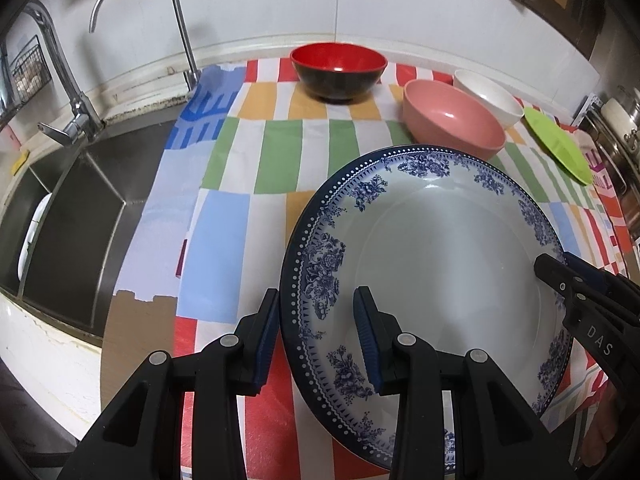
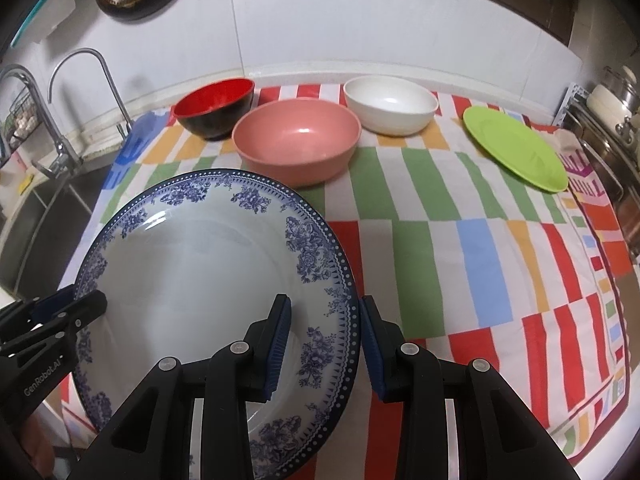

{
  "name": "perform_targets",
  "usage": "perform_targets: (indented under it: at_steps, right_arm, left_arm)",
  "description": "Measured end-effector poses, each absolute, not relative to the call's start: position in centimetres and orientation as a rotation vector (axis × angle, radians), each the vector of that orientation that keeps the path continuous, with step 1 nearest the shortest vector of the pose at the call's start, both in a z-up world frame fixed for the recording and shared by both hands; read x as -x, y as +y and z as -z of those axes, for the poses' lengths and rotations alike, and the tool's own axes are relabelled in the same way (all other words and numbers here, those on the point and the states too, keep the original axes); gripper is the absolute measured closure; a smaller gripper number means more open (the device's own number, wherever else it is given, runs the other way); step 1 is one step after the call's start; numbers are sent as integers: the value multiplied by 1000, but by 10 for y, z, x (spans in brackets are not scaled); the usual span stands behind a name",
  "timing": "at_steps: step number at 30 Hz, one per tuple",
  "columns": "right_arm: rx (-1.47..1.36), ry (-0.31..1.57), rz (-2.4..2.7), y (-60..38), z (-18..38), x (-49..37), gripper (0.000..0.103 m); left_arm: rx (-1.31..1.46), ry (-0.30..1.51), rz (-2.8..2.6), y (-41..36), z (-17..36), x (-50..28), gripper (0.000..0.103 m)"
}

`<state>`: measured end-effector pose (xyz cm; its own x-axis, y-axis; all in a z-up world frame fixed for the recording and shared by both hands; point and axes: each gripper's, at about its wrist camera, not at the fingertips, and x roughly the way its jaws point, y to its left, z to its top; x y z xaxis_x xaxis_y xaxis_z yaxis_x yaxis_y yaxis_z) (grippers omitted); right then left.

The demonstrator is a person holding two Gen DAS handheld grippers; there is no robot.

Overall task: Organize plates and bowls
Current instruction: 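Hold the second plate with both grippers above the first plate, then lower the blue-and-white plate onto the first plate and open both grippers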

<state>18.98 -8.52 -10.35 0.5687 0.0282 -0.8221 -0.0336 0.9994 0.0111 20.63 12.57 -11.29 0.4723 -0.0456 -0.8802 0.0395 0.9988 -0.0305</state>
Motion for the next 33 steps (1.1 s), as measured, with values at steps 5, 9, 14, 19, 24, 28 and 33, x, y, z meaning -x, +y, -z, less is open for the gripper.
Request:
perform_targets:
  at_steps: [5, 9, 14, 19, 24, 28, 33]
  right_arm:
    - [3, 988, -36, -85, 112, -195, 67]
    - [-3, 1006, -33, -85, 119, -198, 67]
    - [-6, 1019, -27, -85, 125, -202, 67]
    - [-6, 1029, -22, -83, 129, -203, 67]
    - [1, 1035, -16, -81, 132, -204, 67]
    - [-3, 1040, -15, -82, 134, -206, 67]
    - [14, 1034, -17, -80, 135, -206, 67]
  left_arm:
    - [-2, 1100, 52, 125, 122, -211, 66]
    - [-6, 1113, 54, 124, 127, -214, 66]
    - [-9, 1129, 56, 124, 131, -217, 66]
    - [-10, 1138, 59, 125, 134, -218, 66]
    - [-21, 1145, 60, 123, 137, -220, 66]
    - [-49, 1150, 59, 120, 139, -220, 66]
    - [-66, 1135, 56, 118, 138, -220, 66]
